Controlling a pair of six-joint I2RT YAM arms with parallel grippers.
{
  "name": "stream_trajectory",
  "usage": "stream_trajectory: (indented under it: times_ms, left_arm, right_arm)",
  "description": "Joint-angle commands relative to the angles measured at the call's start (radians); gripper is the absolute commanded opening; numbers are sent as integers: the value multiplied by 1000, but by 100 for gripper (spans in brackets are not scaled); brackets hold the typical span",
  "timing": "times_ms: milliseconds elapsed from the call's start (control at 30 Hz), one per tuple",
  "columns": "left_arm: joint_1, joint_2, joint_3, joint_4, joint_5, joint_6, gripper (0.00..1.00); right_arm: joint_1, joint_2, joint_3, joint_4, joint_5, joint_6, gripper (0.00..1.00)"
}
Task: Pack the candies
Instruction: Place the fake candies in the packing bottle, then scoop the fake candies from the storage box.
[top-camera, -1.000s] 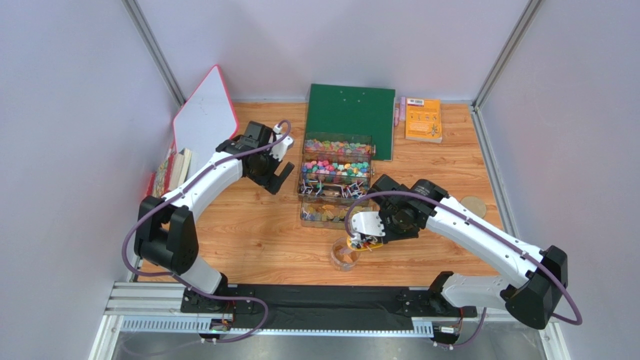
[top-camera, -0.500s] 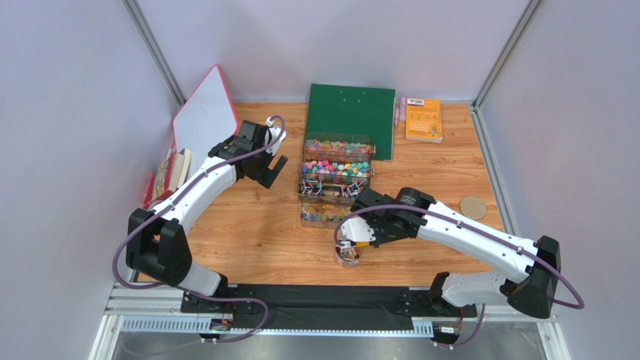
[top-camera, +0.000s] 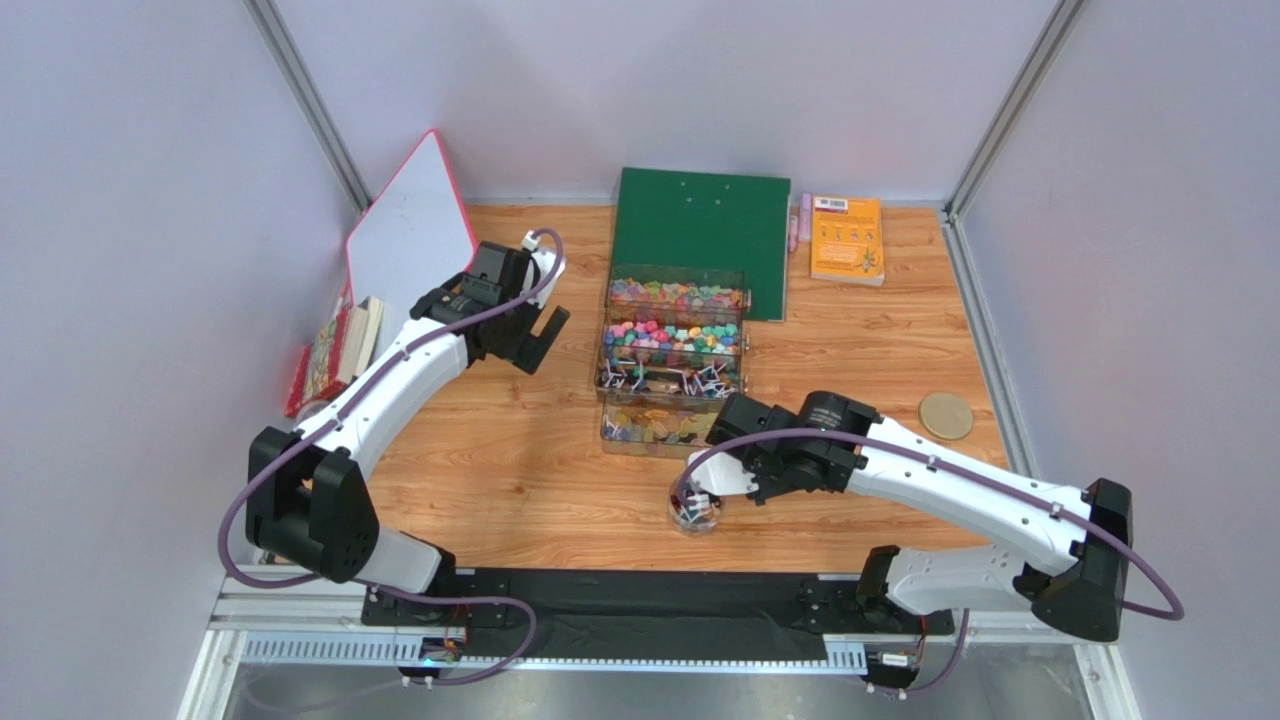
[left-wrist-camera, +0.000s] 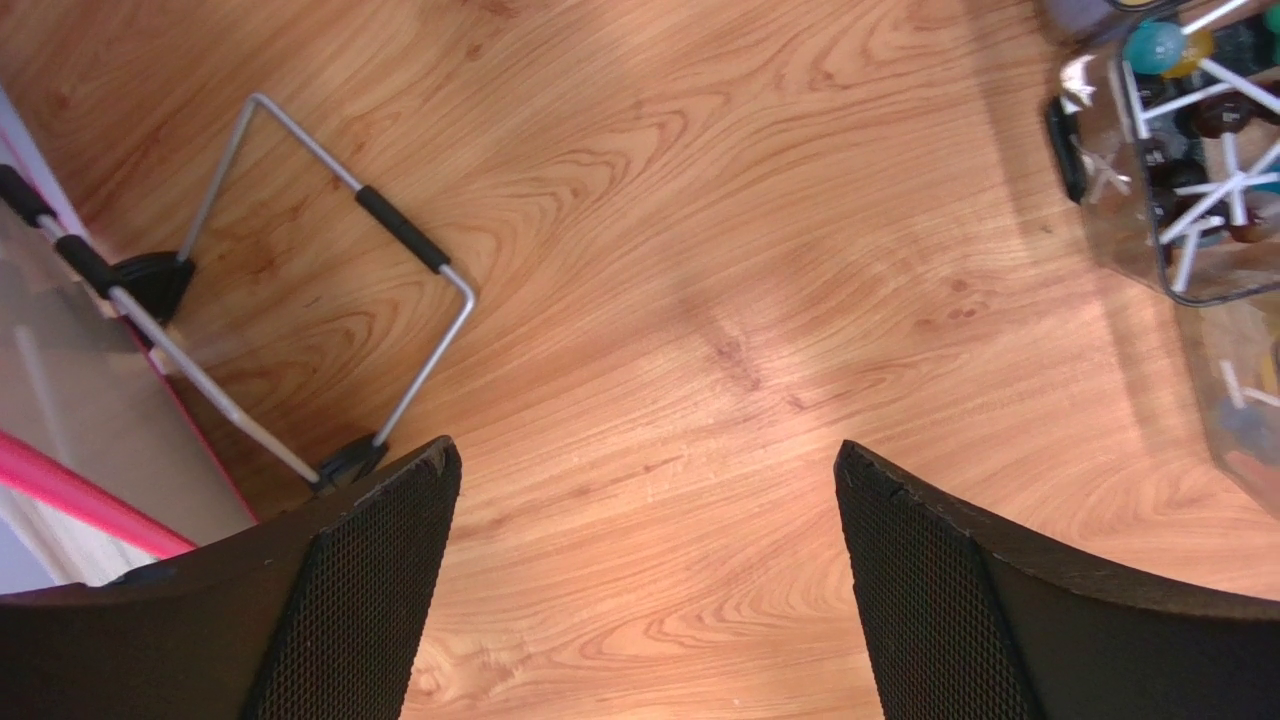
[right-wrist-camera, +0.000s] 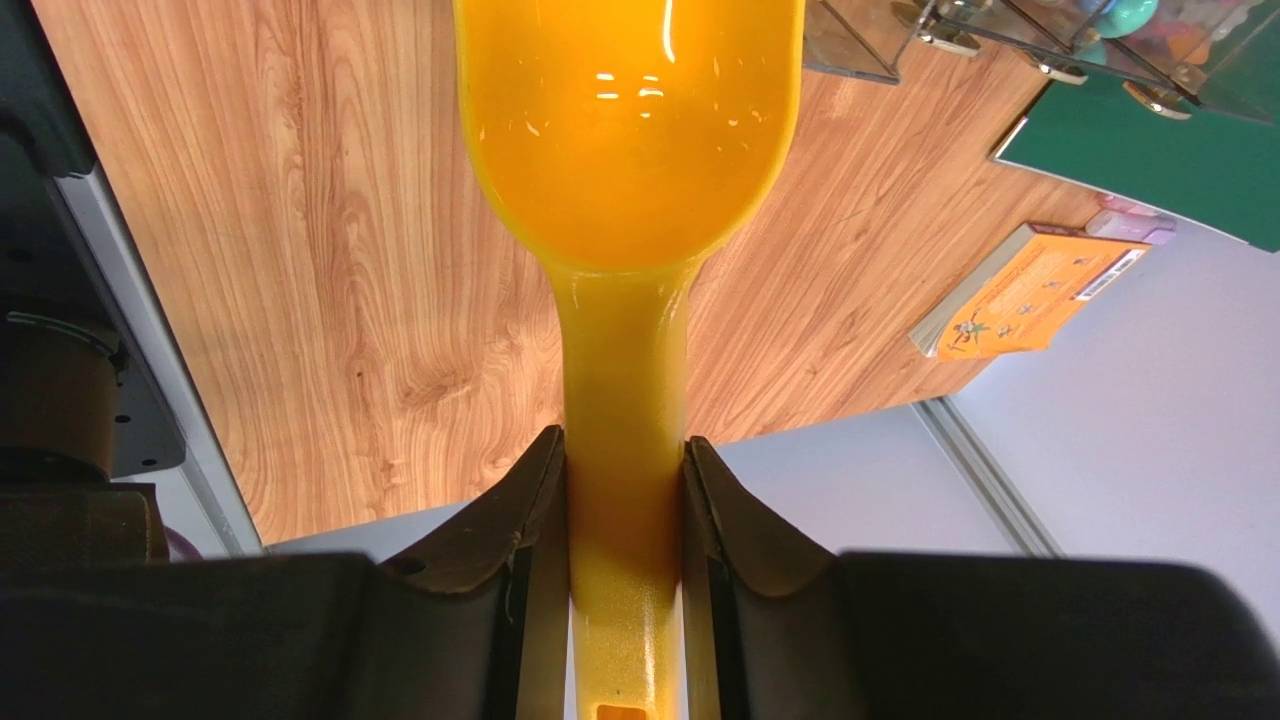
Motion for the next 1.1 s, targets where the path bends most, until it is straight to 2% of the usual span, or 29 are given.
stream_trajectory:
  times_ms: [0, 67, 100, 167, 200, 233, 267, 300, 433, 600, 800, 1067]
  left_arm:
    - [-3, -2, 58, -29, 141, -39, 100]
    - [-3, 30, 127, -46, 246, -36, 99]
    - [-3, 67, 150, -57, 333, -23, 91]
    - [-5, 110, 216, -56, 398, -9, 81]
    - [-5, 157, 235, -57, 444, 23, 59]
    - [-5, 185, 274, -57, 450, 34, 46]
    - [-5, 213, 296, -63, 452, 39, 29]
    - [-5, 272, 321, -71, 451, 43, 0]
    - [-5, 394, 433, -83, 473, 33, 0]
    - [-5, 498, 473, -29, 480, 7, 0]
    - [-5, 561, 456, 43, 478, -21, 0]
    - [-5, 603, 410, 125, 582, -88, 0]
  right_arm:
    - [-71, -59, 119, -269, -47, 14, 0]
    - [-139, -41, 217, -182, -112, -24, 0]
    - [-207, -25, 240, -154, -126, -38, 0]
    - [-307, 74, 297, -120, -141, -72, 0]
    - [-341, 125, 321, -128, -138, -98, 0]
    - [-378, 168, 376, -128, -143, -112, 0]
    - [-451, 255, 416, -126, -152, -126, 0]
    - [-478, 296, 450, -134, -152, -144, 0]
    - [-559, 502, 660, -226, -111, -210, 0]
    - [-602, 692, 892, -316, -54, -273, 0]
    - [-610, 786, 920, -315, 29, -359, 0]
    - [-604, 768, 806, -315, 103, -408, 0]
